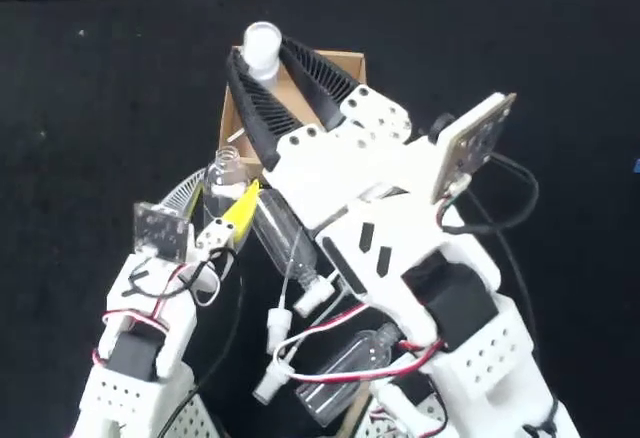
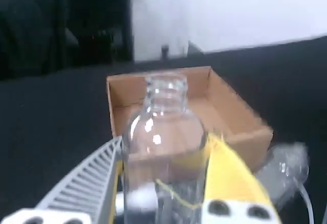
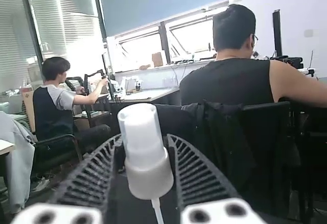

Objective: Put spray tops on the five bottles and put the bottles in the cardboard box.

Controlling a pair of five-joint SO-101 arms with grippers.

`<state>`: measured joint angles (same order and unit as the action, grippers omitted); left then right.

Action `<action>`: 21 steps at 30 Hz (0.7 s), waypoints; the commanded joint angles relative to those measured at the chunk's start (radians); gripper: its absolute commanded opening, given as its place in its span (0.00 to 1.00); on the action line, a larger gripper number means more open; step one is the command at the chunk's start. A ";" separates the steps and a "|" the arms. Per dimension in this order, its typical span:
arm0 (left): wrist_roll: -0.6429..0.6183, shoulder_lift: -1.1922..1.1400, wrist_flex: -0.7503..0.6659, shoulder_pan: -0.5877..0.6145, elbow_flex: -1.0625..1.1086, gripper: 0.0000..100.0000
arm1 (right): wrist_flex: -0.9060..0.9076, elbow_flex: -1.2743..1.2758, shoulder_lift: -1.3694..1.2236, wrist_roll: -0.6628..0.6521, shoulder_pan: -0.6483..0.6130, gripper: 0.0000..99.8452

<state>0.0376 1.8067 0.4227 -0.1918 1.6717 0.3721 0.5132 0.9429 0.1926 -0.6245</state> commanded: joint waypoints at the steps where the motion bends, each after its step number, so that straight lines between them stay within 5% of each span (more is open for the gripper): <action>1: -0.003 0.018 -0.084 -0.015 0.027 0.03 | -0.031 -0.008 0.005 0.000 0.020 0.01; 9: -0.002 0.018 -0.267 -0.016 0.027 0.03 | -0.031 -0.010 0.012 0.000 0.021 0.01; 21: -0.003 0.018 -0.322 -0.016 0.027 0.03 | -0.031 -0.002 0.004 0.000 0.017 0.01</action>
<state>0.0376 1.8082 0.1588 -0.2010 1.6778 0.3705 0.5132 0.9429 0.1926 -0.6199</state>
